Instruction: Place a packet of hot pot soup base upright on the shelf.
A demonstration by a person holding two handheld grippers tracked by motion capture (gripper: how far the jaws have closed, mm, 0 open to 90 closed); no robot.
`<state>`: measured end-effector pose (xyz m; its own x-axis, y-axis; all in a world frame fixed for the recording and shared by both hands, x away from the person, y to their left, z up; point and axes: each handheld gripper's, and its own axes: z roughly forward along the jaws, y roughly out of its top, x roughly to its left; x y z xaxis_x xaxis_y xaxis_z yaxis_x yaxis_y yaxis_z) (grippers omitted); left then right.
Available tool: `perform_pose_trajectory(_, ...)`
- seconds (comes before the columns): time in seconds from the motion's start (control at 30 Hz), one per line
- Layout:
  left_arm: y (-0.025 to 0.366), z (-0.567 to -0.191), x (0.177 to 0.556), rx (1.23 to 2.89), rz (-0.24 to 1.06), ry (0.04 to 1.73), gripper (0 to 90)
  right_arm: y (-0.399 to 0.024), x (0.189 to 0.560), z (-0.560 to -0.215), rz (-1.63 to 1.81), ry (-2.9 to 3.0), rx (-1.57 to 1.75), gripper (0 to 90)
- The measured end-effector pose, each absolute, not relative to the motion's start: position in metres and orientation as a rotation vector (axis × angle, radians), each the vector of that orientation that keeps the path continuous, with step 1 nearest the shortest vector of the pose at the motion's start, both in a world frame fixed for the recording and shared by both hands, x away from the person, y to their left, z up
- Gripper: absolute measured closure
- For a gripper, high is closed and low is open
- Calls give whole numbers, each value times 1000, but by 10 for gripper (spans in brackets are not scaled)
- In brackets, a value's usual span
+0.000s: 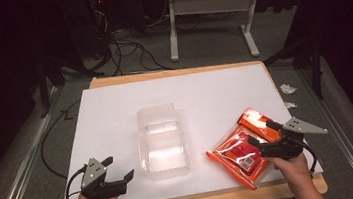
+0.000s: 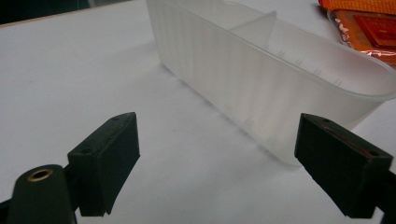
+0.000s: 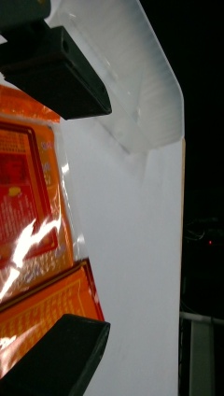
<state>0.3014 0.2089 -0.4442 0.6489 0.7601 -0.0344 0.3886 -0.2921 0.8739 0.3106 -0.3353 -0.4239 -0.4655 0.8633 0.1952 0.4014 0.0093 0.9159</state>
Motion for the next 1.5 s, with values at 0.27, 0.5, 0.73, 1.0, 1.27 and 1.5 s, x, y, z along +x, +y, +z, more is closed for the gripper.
perform_pose_trajectory(0.27, 209, -444, 301, 1911, 488, 903, 145, -364, 313, -430, 1382, 1798, 1366, 0)
perform_pose_trajectory(0.5, 209, -445, 301, 1913, 484, 900, 145, -391, 317, -440, 1334, 1754, 1478, 0)
perform_pose_trajectory(0.73, 208, -445, 301, 1915, 484, 896, 145, -417, 316, -450, 1294, 1701, 1601, 6)
perform_pose_trajectory(1.0, 208, -446, 302, 1917, 488, 892, 146, -434, 315, -461, 1284, 1652, 1735, 39)
perform_pose_trajectory(1.27, 208, -445, 301, 1921, 488, 881, 146, -441, 323, -474, 1350, 1688, 1914, 116)
perform_pose_trajectory(1.5, 207, -445, 301, 1922, 489, 878, 146, -439, 326, -478, 1434, 1749, 1965, 339)
